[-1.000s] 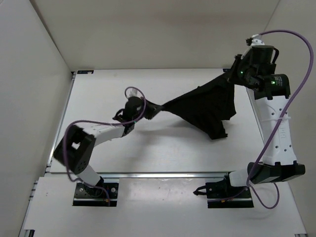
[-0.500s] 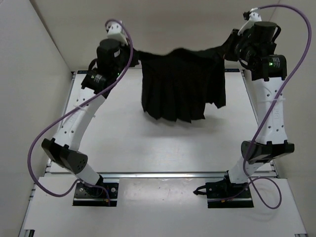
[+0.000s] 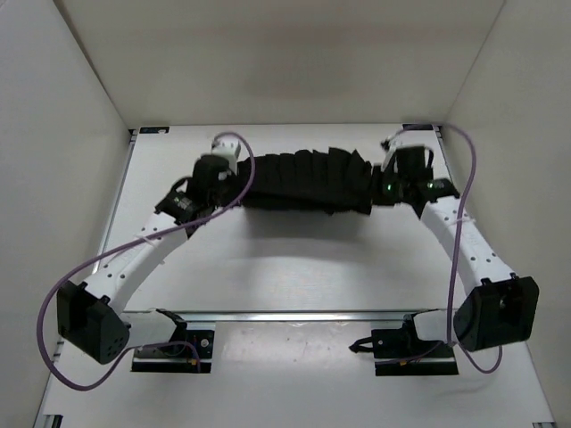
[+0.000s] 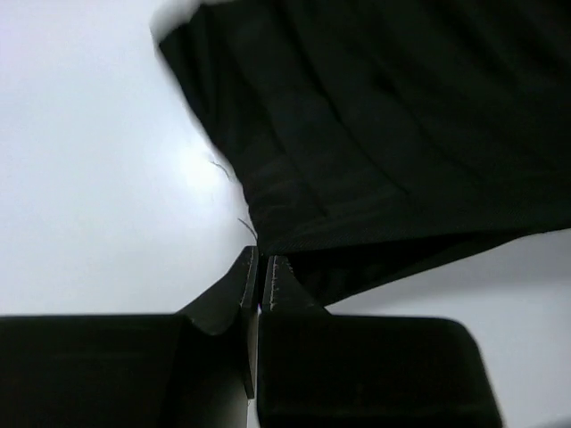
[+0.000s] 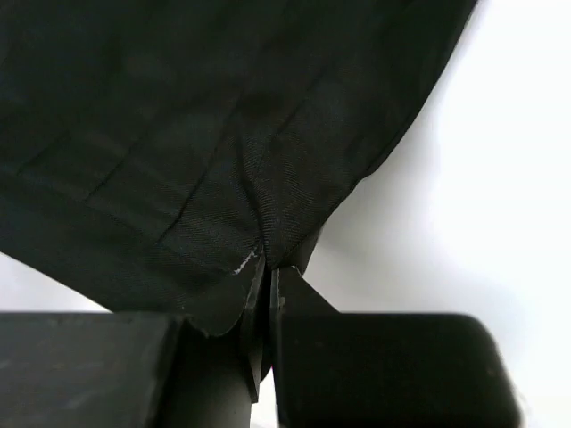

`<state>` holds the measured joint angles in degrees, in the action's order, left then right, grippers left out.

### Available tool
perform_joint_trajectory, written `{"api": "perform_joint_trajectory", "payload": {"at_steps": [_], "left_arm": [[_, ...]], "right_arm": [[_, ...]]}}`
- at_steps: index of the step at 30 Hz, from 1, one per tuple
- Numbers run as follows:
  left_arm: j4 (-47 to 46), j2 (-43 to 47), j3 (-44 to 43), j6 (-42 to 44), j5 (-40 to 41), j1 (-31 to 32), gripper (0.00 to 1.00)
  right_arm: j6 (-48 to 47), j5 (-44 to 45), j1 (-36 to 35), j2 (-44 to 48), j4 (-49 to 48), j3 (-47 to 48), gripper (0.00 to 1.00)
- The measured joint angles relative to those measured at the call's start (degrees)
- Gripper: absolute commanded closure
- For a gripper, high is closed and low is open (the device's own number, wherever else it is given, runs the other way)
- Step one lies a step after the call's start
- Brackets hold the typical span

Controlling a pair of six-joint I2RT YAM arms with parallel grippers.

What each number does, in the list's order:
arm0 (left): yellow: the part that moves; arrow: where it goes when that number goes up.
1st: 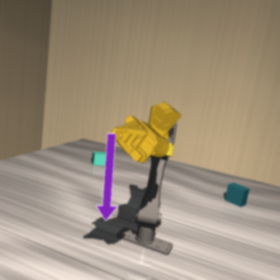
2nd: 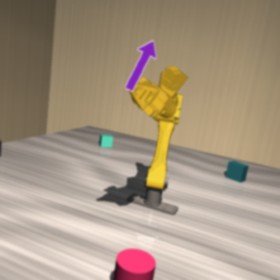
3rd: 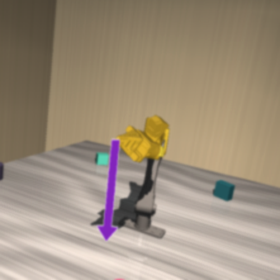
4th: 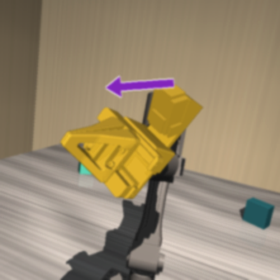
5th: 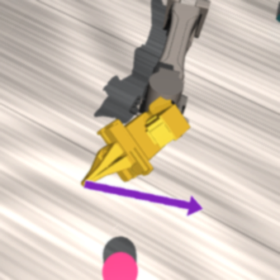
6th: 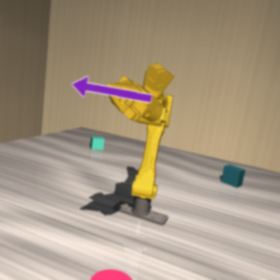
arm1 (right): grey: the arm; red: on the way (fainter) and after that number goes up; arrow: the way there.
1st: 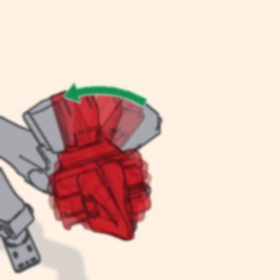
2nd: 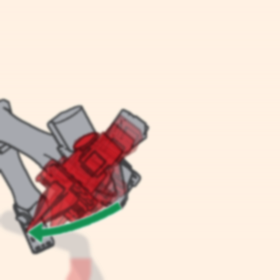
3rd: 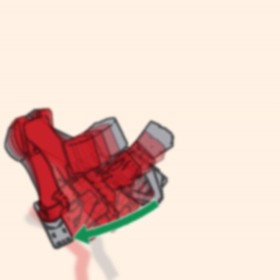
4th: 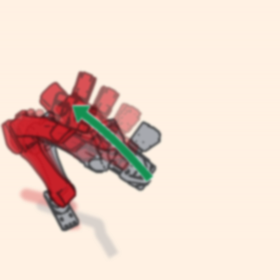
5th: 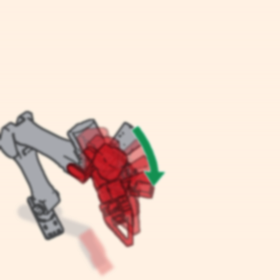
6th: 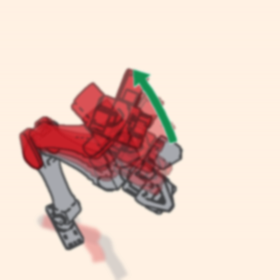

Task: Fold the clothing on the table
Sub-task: Flatten the skirt out

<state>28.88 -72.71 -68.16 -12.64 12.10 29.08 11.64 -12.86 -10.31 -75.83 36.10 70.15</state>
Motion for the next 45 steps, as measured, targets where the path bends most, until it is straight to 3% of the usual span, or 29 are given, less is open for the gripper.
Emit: {"api": "perform_joint_trajectory", "payload": {"at_steps": [3,6,11,14,18,24,26,29,34,41,45], "left_arm": [[3.41,3.1,11.96,-2.93,-3.41,0.92,1.0],[6.34,8.26,18.51,-6.32,-7.8,1.09,1.0],[6.54,16.33,24.63,-10.56,-12.48,0.92,1.0],[5.95,14.95,26.18,-11.82,-14.97,0.04,1.0],[5.57,3.02,17.84,-9.4,-14.97,-2.36,1.0],[2.84,-16.65,-17.31,-1.68,-8.2,-6.47,1.0],[-0.55,-18.34,-27.06,1.97,-4.15,-5.84,1.0],[-8.02,-14.69,-31.69,6.82,0.37,-3.65,1.0],[-15.37,-2.93,-24.13,11.15,0.57,-1.97,1.0],[-15.63,7.82,10.27,6.49,-2.51,-1.2,1.0],[-9.4,11.93,26.97,0.07,-5.88,1.16,1.0]], "right_arm": [[2.05,-1.84,-1.03,4.85,-0.85,-14.62,1.0],[4.96,-5.03,-0.87,10.99,-0.85,-23.78,1.0],[8.76,-7.48,-0.02,19.28,-3.78,-32.83,0.99],[9.27,-9.55,2.21,16.68,-4.33,-32.87,1.0],[6.45,-7.82,2.62,2.91,-0.9,-18.21,1.0],[-0.59,-0.2,2.73,-17.88,4.31,28.22,1.0],[-2.73,2.21,2.56,-21.42,3.3,42.49,1.0],[-4.59,3.5,2.71,-18.99,-0.52,48.98,1.0],[-4.94,0.02,2.32,-4.92,-10.14,29.62,1.0],[-1.97,-4.85,2.27,3.85,-15.21,-11.04,1.0],[0.55,-7.82,2.51,7.17,-11.82,-26.45,1.0]]}}
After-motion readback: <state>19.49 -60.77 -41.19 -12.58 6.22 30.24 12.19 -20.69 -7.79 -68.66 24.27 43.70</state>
